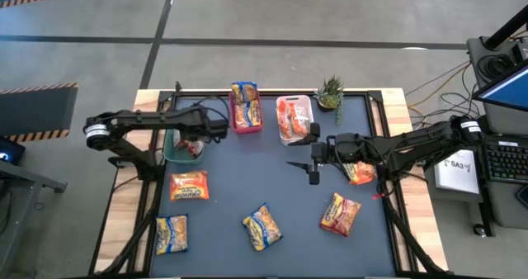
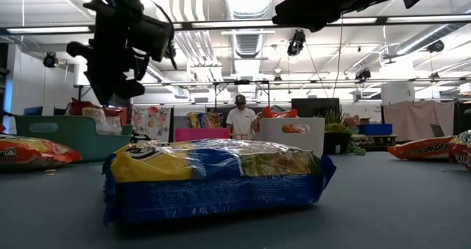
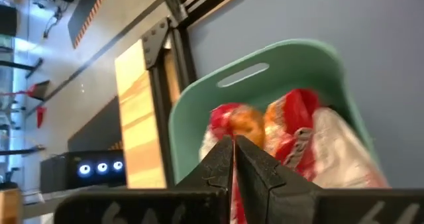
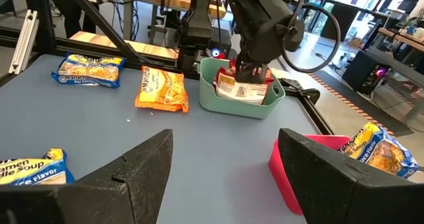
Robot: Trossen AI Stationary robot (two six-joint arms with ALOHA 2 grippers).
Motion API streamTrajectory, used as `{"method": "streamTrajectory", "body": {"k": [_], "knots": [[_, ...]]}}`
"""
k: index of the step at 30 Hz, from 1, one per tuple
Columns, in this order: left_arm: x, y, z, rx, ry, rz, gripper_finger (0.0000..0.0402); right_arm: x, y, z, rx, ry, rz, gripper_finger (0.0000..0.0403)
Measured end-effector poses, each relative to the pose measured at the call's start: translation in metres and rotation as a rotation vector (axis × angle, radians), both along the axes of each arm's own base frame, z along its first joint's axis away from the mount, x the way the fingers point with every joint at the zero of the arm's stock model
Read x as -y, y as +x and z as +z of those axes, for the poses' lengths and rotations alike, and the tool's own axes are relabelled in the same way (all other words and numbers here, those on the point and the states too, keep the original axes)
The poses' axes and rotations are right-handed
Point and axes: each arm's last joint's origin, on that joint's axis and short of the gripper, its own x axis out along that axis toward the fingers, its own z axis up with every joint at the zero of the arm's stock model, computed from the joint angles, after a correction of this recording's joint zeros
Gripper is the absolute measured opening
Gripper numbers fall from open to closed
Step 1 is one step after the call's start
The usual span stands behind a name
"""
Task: Sort Maruchan noodles
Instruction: Put the orange noodle pack into the white bin
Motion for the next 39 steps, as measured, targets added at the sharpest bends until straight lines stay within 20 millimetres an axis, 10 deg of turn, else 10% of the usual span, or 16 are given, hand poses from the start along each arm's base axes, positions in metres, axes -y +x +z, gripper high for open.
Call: {"method": "streamTrajectory", "body": {"k": [17,29,39], "knots": [[0.021,-0.018,0.018,0.020,-0.117,-0.088,0.0000,0.000,0.000,-0.001,-0.008,0.025,-0.006,0.0260],[0.110,-0.005,0.038,0.279,-0.247,-0.612,0.0000,-0.002,-0.003,-0.010,-0.092,0.383,-0.014,0.0260],[0.168,-0.001,0.018,0.243,-0.433,-0.762,0.0008,-0.004,-0.004,-0.011,-0.217,0.439,-0.023,0.0260]]}}
